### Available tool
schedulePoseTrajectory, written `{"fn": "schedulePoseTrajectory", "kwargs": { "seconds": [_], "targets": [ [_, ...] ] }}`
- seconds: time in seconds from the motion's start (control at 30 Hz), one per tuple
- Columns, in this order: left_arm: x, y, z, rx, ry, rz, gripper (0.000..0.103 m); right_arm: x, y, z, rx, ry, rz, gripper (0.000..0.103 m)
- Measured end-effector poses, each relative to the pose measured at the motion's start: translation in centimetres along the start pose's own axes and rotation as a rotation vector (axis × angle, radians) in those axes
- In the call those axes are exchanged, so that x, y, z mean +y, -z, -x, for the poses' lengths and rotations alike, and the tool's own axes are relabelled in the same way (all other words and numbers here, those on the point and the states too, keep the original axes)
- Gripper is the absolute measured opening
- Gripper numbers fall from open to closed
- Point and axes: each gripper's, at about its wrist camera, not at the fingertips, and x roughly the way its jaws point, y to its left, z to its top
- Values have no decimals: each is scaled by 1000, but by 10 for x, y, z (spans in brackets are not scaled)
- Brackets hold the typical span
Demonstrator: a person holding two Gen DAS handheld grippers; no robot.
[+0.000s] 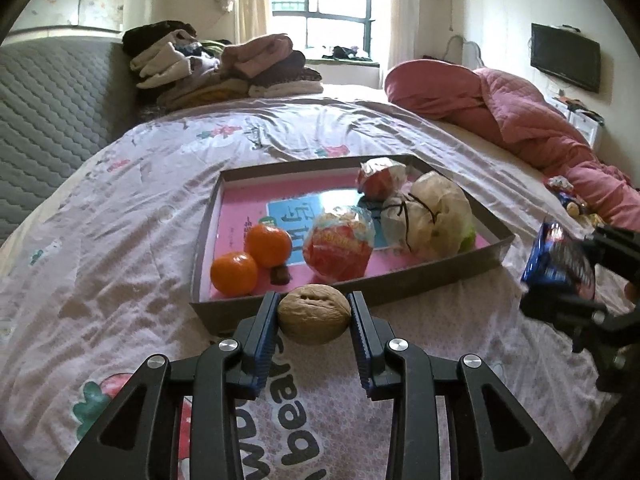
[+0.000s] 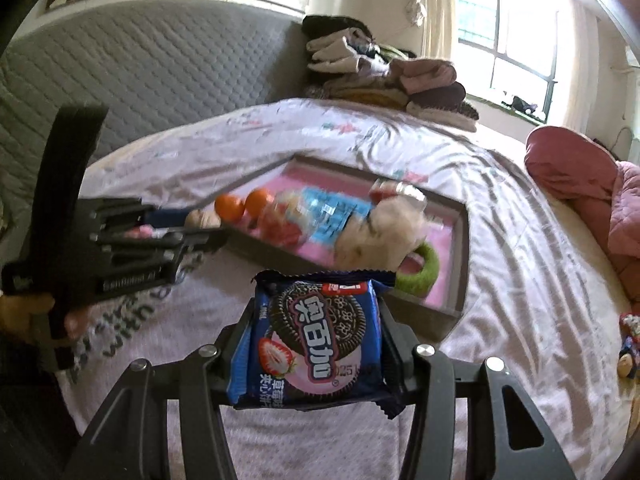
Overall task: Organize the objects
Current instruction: 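Close the left tool on the walnut, then carry the walnut over the tray while the right tool carries the Oreo pack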
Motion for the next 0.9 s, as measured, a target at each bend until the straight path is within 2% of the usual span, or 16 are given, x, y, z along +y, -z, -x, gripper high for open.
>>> {"fn": "schedulePoseTrajectory", "kwargs": {
  "seconds": [0.23,0.5,0.9],
  "targets": [
    [5,-12,3,-8,-38,16,35,-11,-22,-2,-45,29,-16,52],
    [14,-26,2,-23,-37,21,35,-31,-44,-8,-83,46,-61,52],
    [24,-59,-4,-72,-60,0,35,-50,-70,-15,-126,77,-56,53]
  ]
}}
